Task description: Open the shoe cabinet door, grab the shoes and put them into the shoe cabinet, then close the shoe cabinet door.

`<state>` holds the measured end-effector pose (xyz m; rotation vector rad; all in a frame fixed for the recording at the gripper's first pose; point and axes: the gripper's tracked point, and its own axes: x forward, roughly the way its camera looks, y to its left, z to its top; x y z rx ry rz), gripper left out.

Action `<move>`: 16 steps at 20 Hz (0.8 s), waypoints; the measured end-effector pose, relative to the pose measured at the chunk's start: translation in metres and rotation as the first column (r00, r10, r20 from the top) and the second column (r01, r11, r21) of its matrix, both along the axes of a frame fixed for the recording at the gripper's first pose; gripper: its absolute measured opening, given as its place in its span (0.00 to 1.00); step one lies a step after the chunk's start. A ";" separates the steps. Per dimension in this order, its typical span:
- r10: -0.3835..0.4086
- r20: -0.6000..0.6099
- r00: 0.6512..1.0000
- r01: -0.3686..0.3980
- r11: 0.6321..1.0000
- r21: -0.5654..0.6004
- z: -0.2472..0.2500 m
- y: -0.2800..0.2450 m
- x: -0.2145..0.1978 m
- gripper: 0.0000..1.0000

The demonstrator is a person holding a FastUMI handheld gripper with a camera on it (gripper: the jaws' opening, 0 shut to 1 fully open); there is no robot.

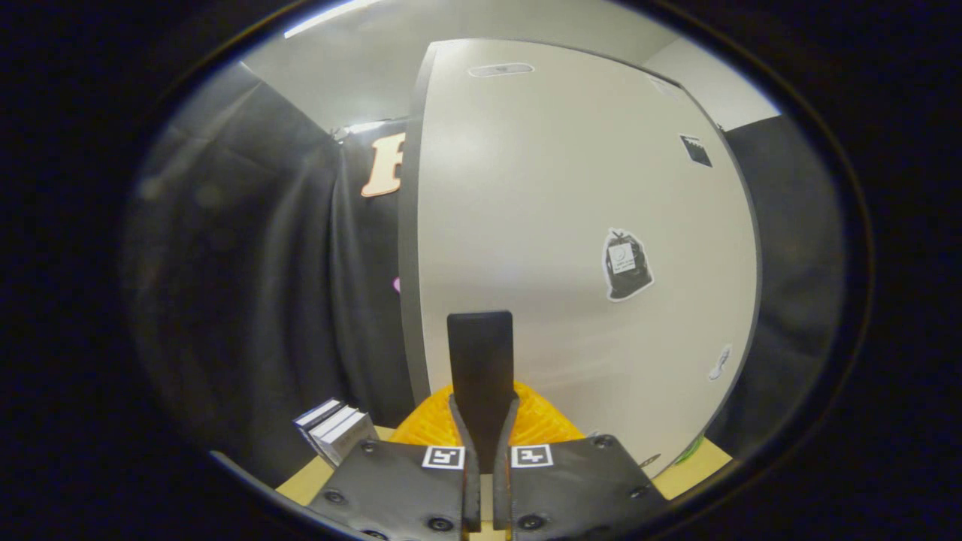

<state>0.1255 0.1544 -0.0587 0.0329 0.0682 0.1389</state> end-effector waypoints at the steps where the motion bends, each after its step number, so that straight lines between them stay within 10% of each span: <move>1: 0.012 0.000 1.000 -0.012 1.000 0.003 0.001 -0.001 -0.006 0.08; 16: 0.336 -0.009 0.942 -0.336 0.942 0.000 0.004 -0.027 -0.052 0.08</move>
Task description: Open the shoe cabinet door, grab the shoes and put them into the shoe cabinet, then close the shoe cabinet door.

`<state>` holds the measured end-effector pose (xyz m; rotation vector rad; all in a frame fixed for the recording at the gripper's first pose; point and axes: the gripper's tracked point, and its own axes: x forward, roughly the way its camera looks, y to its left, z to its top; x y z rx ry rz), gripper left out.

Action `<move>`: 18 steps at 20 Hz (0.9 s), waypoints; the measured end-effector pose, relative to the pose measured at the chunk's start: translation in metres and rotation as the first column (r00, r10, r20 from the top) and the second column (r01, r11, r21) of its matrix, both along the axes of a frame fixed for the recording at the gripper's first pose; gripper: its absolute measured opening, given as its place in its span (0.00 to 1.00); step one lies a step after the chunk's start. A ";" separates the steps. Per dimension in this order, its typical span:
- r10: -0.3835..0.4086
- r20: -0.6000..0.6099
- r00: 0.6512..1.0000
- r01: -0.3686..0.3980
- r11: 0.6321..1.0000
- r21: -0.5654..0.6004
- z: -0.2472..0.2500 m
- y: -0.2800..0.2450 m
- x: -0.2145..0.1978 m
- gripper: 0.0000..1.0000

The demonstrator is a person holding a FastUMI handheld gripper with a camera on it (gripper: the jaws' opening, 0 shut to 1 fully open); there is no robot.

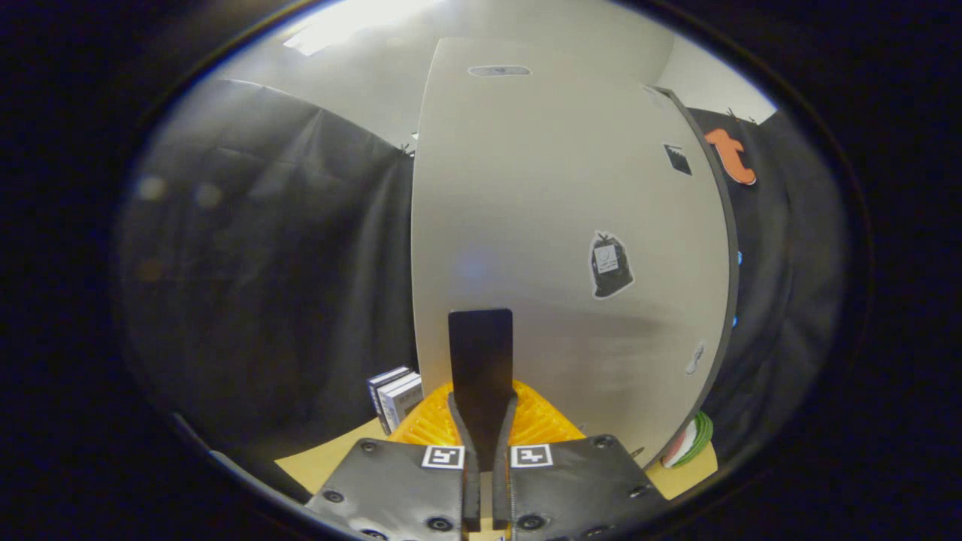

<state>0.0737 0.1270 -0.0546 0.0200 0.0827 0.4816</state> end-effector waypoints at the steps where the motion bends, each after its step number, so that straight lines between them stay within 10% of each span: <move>1: 0.009 -0.001 1.000 -0.009 1.000 0.000 0.000 -0.003 -0.001 0.08; 18: -0.230 0.007 0.973 0.230 0.973 -0.032 0.004 -0.091 -0.017 0.07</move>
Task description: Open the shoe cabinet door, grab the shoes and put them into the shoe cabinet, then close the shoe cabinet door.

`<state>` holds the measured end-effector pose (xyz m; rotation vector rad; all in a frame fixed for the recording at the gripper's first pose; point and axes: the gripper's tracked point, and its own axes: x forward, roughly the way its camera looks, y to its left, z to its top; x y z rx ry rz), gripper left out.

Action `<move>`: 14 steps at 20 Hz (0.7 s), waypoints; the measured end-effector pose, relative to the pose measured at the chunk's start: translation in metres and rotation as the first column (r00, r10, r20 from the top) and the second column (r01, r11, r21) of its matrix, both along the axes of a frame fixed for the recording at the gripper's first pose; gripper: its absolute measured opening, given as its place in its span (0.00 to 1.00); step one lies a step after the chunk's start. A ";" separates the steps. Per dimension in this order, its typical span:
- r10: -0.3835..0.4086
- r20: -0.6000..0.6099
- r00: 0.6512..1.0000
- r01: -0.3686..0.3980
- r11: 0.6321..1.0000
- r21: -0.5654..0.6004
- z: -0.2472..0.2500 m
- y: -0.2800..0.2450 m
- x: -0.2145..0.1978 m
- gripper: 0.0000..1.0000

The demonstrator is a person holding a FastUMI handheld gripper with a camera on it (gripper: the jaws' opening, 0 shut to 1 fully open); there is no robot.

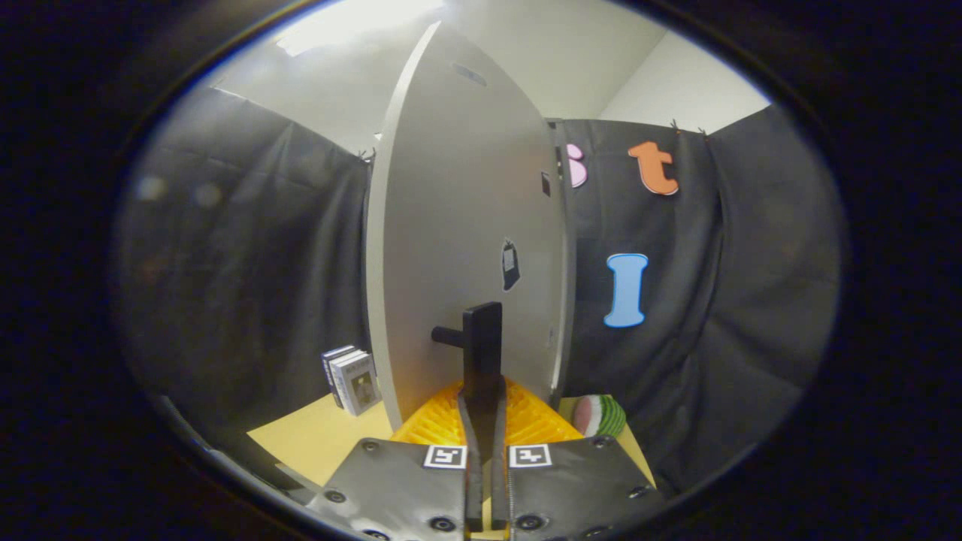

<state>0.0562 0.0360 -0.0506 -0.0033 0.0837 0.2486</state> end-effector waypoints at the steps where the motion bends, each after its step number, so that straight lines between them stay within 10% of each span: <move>1: -0.014 -0.001 1.000 0.014 1.000 0.006 0.000 -0.003 -0.001 0.06; 14: -0.112 -0.068 0.991 0.118 0.989 0.089 -0.008 -0.031 -0.003 0.05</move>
